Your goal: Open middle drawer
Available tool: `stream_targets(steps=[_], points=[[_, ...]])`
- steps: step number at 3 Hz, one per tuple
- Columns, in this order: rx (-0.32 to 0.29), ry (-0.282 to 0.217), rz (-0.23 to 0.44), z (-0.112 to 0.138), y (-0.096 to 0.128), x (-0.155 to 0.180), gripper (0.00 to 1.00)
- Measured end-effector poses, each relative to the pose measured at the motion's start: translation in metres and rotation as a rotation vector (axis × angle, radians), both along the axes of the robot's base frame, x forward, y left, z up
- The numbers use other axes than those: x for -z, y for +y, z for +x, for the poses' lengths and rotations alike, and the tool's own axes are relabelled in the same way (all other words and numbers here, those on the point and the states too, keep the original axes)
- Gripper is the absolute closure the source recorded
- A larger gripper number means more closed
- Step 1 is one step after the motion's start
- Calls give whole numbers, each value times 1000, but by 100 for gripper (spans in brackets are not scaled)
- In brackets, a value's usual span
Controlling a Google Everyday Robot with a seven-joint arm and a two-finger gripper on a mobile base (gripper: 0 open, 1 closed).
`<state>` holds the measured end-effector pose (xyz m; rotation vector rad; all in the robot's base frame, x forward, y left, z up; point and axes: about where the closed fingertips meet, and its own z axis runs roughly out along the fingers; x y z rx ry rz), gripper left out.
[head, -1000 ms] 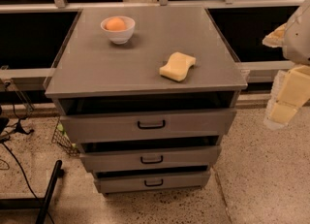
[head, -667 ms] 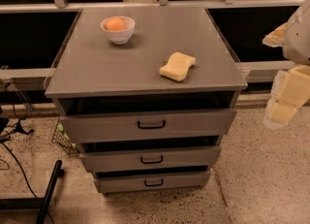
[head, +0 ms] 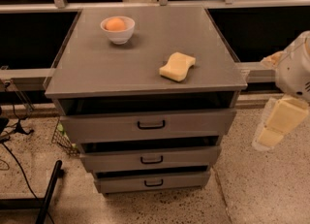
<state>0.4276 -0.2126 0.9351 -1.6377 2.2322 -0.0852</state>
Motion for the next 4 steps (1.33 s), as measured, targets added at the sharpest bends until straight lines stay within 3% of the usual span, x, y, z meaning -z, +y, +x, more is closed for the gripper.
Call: stream_targets(steps=[2, 3, 4], points=[[39, -19, 80, 10, 29, 95, 0], [78, 75, 81, 17, 40, 163, 0], [72, 63, 79, 16, 40, 155, 0]])
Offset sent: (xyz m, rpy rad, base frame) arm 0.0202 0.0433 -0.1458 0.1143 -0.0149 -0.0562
